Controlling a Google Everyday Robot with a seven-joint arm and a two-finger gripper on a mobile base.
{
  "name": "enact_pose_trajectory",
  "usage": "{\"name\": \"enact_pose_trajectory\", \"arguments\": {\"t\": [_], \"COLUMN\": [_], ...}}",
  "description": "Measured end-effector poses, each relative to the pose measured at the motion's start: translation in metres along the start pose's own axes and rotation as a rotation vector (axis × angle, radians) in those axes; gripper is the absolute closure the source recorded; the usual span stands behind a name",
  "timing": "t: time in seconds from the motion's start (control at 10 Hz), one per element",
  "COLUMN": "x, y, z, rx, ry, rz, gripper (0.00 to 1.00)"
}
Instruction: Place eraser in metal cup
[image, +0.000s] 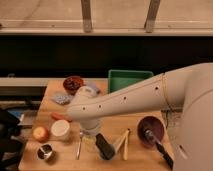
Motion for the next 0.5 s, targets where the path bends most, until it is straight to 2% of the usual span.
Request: {"name": "enact_pose_trajectory", "arguments": {"t": [0.5], "x": [0.016], "y": [-0.027], "z": [0.018], "rx": [-0.042], "ry": [0.038], "rz": [0.107], "gripper": [0.21]}}
